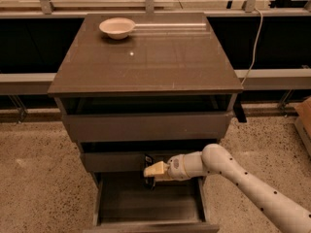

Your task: Pick rxbar chocolate from bottom drawer and place on counter

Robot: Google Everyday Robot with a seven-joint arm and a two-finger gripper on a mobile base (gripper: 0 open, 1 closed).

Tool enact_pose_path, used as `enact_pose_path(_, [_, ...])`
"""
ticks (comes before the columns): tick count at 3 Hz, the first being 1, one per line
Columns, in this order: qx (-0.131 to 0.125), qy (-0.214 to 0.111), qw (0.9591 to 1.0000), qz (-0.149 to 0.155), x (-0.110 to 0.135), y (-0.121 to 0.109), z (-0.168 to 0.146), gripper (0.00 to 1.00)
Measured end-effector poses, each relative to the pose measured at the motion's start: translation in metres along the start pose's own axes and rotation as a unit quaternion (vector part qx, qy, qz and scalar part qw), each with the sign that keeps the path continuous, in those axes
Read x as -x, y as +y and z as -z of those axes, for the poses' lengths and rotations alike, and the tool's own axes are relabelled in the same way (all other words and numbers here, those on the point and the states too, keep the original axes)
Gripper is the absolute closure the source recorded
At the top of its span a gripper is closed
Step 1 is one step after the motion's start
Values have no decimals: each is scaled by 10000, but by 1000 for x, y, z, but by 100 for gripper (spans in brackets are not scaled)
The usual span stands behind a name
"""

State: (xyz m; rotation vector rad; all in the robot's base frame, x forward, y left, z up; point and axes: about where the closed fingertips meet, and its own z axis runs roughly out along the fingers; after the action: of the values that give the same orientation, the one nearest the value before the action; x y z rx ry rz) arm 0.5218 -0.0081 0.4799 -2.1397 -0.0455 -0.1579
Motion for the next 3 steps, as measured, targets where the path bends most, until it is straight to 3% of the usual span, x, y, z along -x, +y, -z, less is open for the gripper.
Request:
enact_pose_path(1, [-292, 117, 9974, 646, -7, -52, 23, 100])
enact_pose_path(2, [-388, 197, 9935, 1051, -29, -112, 45, 100])
enact_pose_path(3, [-369, 147, 9930, 1109, -52, -167, 69, 100])
